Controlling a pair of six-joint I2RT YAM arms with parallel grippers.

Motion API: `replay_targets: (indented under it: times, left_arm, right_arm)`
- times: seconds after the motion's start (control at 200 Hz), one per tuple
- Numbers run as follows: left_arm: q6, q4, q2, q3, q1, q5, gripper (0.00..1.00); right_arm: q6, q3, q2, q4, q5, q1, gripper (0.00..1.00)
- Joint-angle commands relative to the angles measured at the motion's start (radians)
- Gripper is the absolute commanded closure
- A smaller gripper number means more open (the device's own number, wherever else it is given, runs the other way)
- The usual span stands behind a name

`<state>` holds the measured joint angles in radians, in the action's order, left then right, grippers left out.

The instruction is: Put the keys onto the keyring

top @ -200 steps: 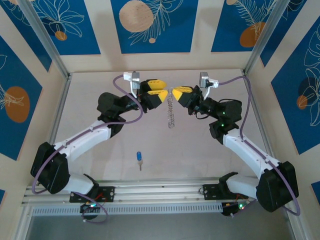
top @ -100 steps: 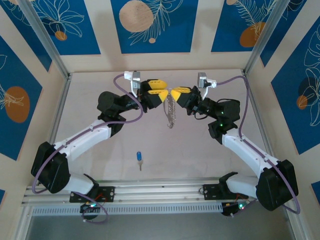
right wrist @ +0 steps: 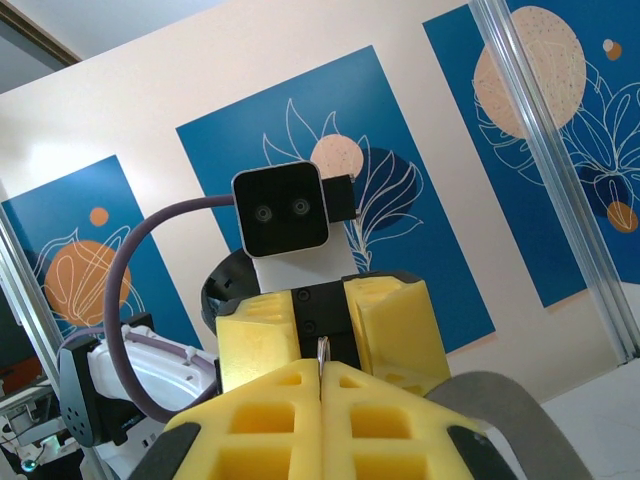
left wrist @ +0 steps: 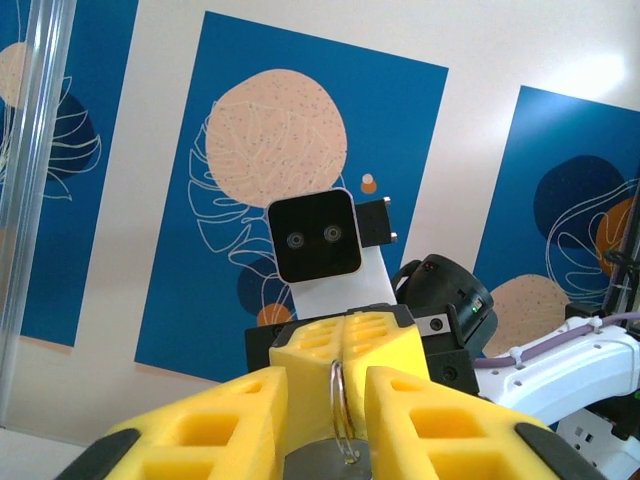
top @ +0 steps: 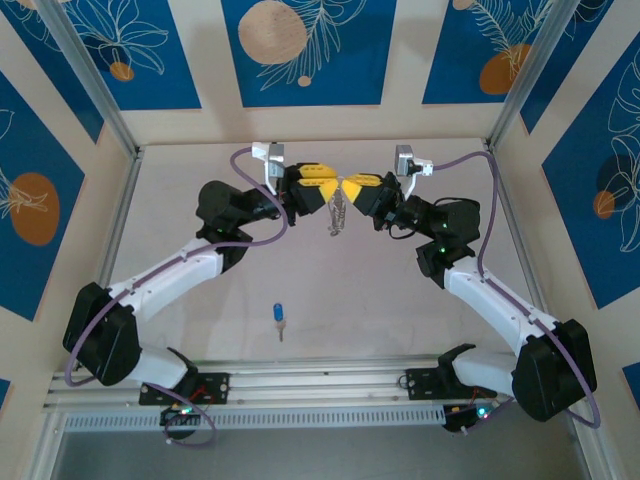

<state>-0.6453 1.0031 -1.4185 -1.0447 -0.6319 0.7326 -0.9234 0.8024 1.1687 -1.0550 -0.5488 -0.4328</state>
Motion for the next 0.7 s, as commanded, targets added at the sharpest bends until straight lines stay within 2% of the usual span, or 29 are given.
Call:
replay_targets:
  times: [0.0,0.18,0.37,0.575,0.635,0.695]
  left_arm:
    - [0.013,0.011,-0.008,-0.036,0.007,0.023,0.77]
    - [0.013,0.01,-0.013,-0.043,0.007,0.028,0.86]
    - [0.014,0.008,-0.013,-0.047,0.007,0.036,1.0]
    - [0.015,-0.012,-0.016,-0.059,0.004,0.078,1.0]
    - [0.016,-0.021,-0.016,-0.061,0.004,0.09,0.89]
    - [0.016,-0.028,-0.016,-0.061,0.003,0.1,0.87]
  right_arm:
    - [0.02,0.02,-0.012,-0.028,0.023,-0.007,1.0]
    - [0.022,0.021,-0.014,-0.024,0.024,-0.008,1.0]
    - [0.022,0.022,-0.013,-0.019,0.024,-0.009,1.0]
    - [0.027,0.026,-0.012,-0.013,0.025,-0.009,1.0]
    - [0.027,0.027,-0.012,-0.012,0.026,-0.009,1.0]
    - [0.029,0.026,-0.011,-0.011,0.028,-0.009,1.0]
